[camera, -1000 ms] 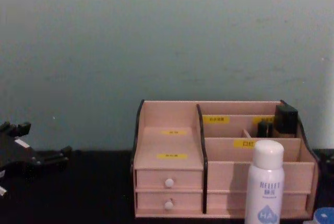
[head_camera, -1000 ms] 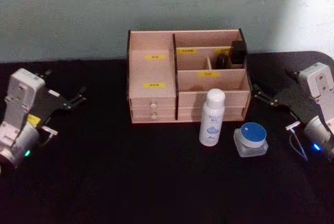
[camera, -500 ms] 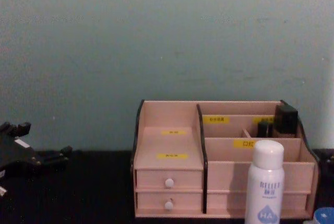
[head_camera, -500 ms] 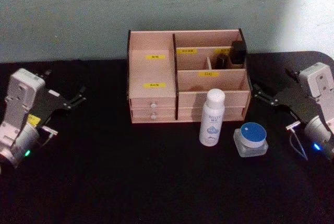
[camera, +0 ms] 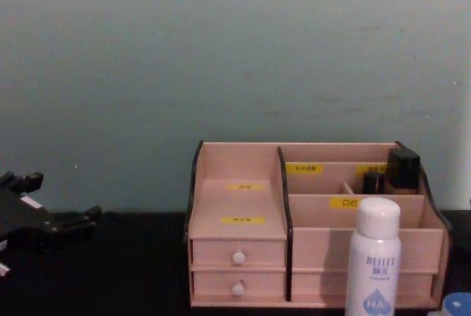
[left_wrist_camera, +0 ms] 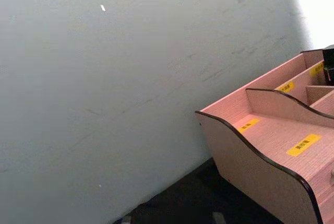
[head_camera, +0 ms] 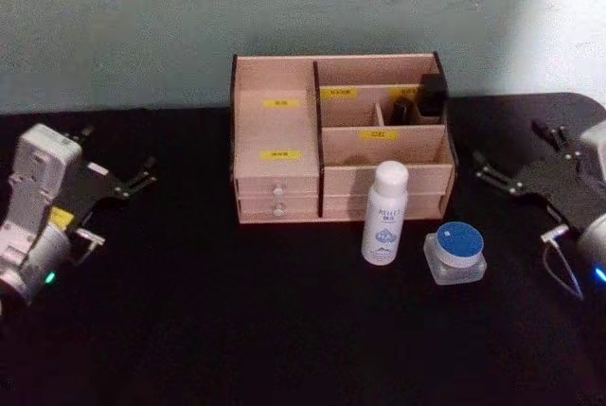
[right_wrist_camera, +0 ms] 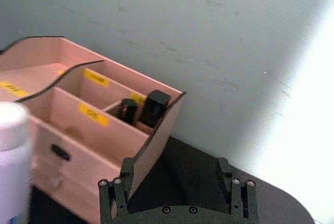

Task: Pick up the facial cleanser and watermelon frost from the table and place them into the tiered storage box.

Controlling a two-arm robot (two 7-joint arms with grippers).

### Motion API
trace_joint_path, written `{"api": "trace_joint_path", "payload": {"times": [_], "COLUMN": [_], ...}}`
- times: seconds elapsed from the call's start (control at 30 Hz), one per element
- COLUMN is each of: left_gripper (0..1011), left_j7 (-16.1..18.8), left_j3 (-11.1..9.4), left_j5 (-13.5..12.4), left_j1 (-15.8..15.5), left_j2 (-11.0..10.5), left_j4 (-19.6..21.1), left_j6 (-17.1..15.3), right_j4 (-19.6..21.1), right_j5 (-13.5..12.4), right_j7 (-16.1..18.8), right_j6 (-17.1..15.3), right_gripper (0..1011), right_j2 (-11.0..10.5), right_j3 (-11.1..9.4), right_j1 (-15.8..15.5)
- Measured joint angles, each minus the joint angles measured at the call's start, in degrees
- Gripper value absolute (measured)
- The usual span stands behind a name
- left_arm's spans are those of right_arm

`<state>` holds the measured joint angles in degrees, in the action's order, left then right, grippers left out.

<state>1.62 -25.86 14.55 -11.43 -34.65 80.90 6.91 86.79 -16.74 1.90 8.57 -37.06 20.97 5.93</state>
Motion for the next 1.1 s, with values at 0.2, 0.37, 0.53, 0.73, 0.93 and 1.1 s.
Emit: {"api": "trace_joint_path", "payload": {"times": [0.2,0.37,0.53,0.73,0.93,1.1], "left_gripper": [1001,1002,1001,1001,1001,1001], "left_j7": [0.0,0.0,0.0,0.0,0.0,0.0], "left_j3": [0.0,0.0,0.0,0.0,0.0,0.0], "left_j5": [0.0,0.0,0.0,0.0,0.0,0.0], "left_j1": [0.0,0.0,0.0,0.0,0.0,0.0], "left_j2": [0.0,0.0,0.0,0.0,0.0,0.0], "left_j4": [0.0,0.0,0.0,0.0,0.0,0.0], "left_j6": [0.0,0.0,0.0,0.0,0.0,0.0], "right_j4": [5.0,7.4,8.0,7.1,5.0,2.8], "right_j5": [-2.2,-3.9,-5.5,-6.1,-6.6,-6.7], "right_j7": [3.4,6.5,10.1,14.3,17.9,19.9], "right_j6": [-0.1,0.3,0.7,0.9,0.6,-0.1], "right_gripper": [1002,1002,1002,1002,1002,1003], "right_j2": [-2.8,-3.6,-3.2,-1.5,0.5,2.5], "right_j3": [-1.6,-2.1,-1.6,-0.1,1.3,2.0], "right_j1": [-4.5,-6.9,-7.7,-6.5,-4.6,-3.0]}}
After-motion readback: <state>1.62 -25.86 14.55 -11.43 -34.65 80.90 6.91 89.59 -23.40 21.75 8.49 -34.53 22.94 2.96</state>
